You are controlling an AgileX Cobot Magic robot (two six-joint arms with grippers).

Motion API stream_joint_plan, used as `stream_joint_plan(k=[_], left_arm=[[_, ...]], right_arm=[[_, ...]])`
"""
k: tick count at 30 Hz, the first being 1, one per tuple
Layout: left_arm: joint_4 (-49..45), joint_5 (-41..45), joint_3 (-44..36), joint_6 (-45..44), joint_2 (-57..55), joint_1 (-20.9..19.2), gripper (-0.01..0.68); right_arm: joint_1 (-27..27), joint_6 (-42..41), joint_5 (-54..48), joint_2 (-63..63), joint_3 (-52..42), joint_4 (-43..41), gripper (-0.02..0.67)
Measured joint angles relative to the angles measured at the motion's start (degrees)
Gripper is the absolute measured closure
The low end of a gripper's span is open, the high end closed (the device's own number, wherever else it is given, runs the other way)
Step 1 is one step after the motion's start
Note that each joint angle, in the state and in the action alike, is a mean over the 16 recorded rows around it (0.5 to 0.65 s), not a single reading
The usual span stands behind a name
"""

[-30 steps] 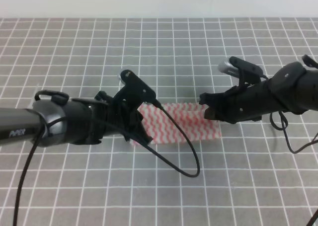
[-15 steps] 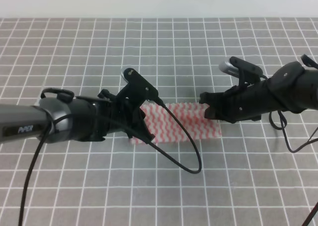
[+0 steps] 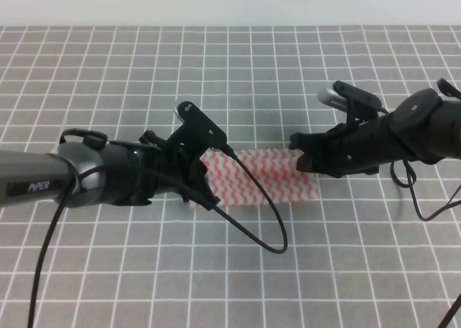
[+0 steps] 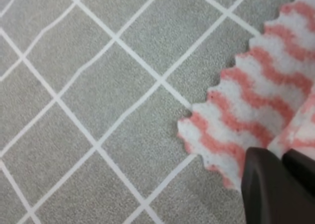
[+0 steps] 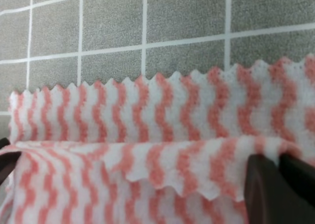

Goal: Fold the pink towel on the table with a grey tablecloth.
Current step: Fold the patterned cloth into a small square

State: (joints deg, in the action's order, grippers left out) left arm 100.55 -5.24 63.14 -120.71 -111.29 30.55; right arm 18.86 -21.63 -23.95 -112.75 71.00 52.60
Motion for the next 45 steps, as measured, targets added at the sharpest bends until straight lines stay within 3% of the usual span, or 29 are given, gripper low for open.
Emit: stream_joint_plan(k=[12,18,24,30,40,45], left_arm=[[-0.1,-1.3,0.2,2.7,2.1,-0.1,0.326],[-0.2,-3.3,0.9,3.2,4.9,-0.1,0.270],[-0.2,-4.4,1.7,4.0,7.3,-0.1,0.276],[-0.3,-3.5,2.1,5.2,8.0,-0.1,0.327],[-0.1,1.8,2.1,8.5,8.0,-0.6,0.422],[-1.1,8.2,2.0,13.2,8.0,-3.3,0.435]], right_arm=[[0.0,0.0,-0.1,0.2,0.0,0.1,0.663],[0.0,-0.1,-0.2,0.2,0.0,0.1,0.663],[0.0,-0.1,-0.2,0.2,0.0,0.1,0.663],[0.0,-0.1,-0.2,0.2,0.0,0.1,0.662],[0.0,-0.1,-0.7,0.1,-0.1,0.1,0.663],[0.0,-0.1,-1.2,0.0,-0.1,-0.1,0.663]])
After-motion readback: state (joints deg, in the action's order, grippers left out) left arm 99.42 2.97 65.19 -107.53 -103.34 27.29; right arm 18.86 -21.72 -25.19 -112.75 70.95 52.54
